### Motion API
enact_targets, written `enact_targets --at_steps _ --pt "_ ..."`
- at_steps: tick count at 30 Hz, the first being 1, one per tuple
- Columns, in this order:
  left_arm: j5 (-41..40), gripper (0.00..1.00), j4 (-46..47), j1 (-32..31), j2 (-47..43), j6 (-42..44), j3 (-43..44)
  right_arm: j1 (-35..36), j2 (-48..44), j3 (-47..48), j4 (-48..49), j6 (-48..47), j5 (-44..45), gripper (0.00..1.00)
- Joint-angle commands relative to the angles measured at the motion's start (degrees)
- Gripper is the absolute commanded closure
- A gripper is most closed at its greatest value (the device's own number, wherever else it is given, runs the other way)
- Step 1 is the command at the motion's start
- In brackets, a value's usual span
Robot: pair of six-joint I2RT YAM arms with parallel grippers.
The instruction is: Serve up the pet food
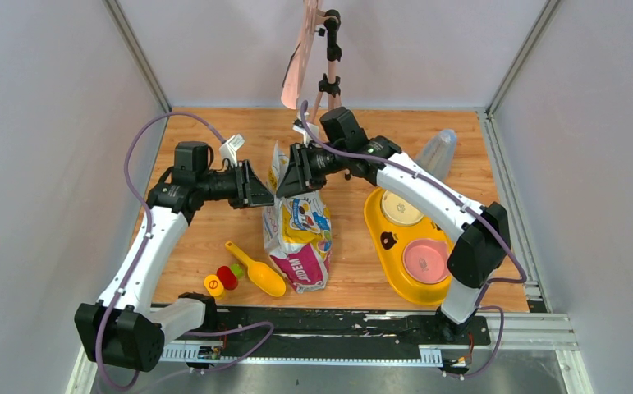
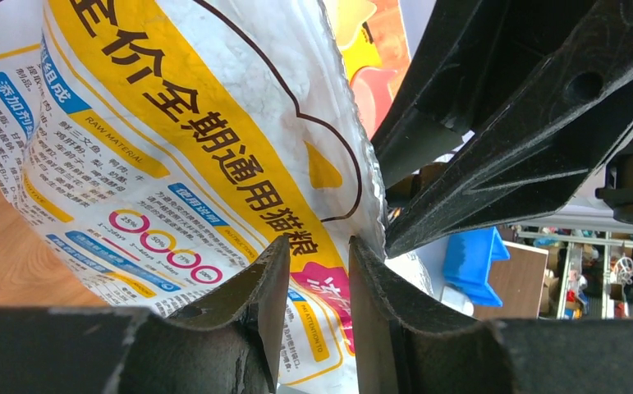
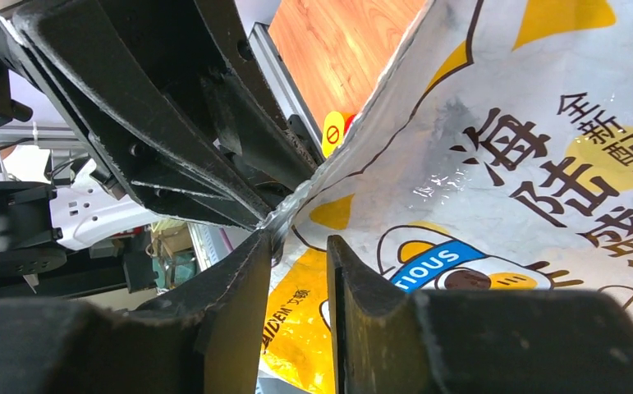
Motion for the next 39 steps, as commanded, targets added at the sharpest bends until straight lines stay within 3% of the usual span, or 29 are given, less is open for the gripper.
enact_targets --at_steps 1,8,12,15,18,23,35,39 --pt "0.1 0.59 2.7 -0.2 -1.1 -0.9 -0.3 1.5 -2.2 -1.0 -2.8 -1.5 2.9 0.72" --pt "-0.1 0.55 2.7 -0.2 -1.7 -1.1 -1.2 2.6 -2.9 -1.7 -4.9 -1.9 6.1 1.0" --pt "-3.0 0.34 -4.3 0.3 -1.3 2.9 2.9 1.7 -3.7 -4.7 -3.2 -3.0 4.1 1.0" --pt "-2.5 0.27 -11.7 0.8 -1.2 7.3 6.8 0.3 -4.6 -6.9 -2.3 -4.8 2.7 1.0" --pt "2.5 0.24 -13.3 0.9 -1.7 10.0 8.6 -0.4 -4.8 -7.5 -1.7 -7.1 1.5 1.0" --pt "5.4 0.24 -10.7 0.8 -0.4 7.5 8.6 -0.7 -4.9 -6.2 -0.7 -13.1 -1.0 1.0" --pt "4.0 0.45 -6.4 -2.8 5.3 1.8 10.7 -0.6 -7.1 -4.6 0.7 -16.4 2.8 1.0" --pt "2.5 0.48 -7.6 -3.4 6.4 2.1 9.8 -0.6 -7.4 -4.9 0.3 -16.7 3.7 1.0"
